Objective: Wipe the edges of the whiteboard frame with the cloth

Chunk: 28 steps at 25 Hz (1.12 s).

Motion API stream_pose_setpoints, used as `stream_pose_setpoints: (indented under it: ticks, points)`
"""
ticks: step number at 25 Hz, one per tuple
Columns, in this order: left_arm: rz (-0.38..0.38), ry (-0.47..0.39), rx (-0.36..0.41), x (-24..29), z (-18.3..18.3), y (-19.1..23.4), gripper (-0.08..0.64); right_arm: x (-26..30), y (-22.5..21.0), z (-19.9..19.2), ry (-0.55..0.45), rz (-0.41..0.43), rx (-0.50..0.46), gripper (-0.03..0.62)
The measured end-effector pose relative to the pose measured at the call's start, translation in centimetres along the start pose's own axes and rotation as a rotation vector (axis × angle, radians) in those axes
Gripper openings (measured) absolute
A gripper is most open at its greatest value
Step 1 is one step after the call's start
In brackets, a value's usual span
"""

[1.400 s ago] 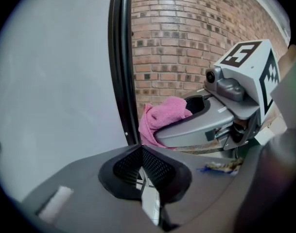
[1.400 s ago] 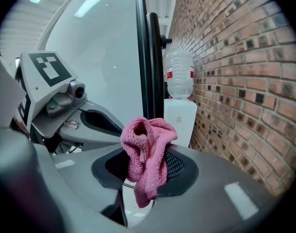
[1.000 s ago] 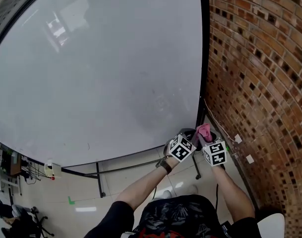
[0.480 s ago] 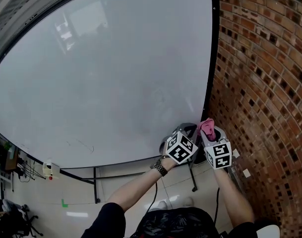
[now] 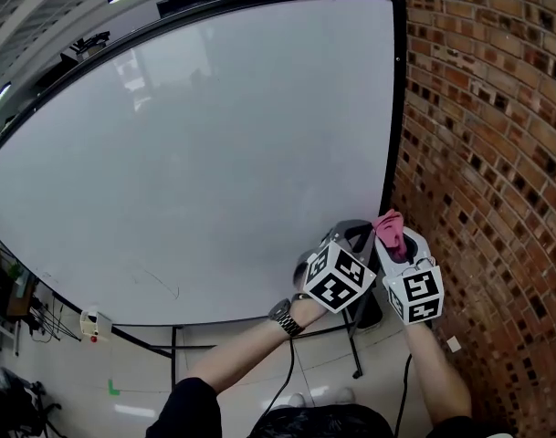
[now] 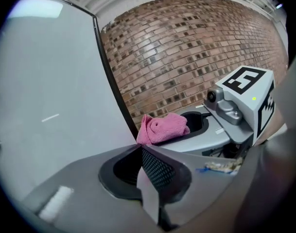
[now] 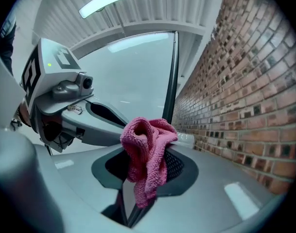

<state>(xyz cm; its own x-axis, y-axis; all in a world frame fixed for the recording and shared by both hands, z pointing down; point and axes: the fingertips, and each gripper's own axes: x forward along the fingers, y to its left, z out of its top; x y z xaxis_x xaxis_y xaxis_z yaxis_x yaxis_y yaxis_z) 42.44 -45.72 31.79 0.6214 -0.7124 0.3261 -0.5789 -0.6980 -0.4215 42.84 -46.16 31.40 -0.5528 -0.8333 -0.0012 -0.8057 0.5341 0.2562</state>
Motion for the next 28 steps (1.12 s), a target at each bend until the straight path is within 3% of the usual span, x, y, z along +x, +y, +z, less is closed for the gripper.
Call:
stream_pose_setpoints:
  ticks: [16,28]
  points:
    - [0.106,-0.117,0.18,-4.2,13.2,6.6,-0.003,0.1,-4.7,15.0,-0.176,-0.062,-0.151,0.124]
    - [0.185,-0.316,0.268,-10.3,26.6,11.1,-0.003,-2.6,-7.6,30.0,-0.384,-0.077,-0.268,0.123]
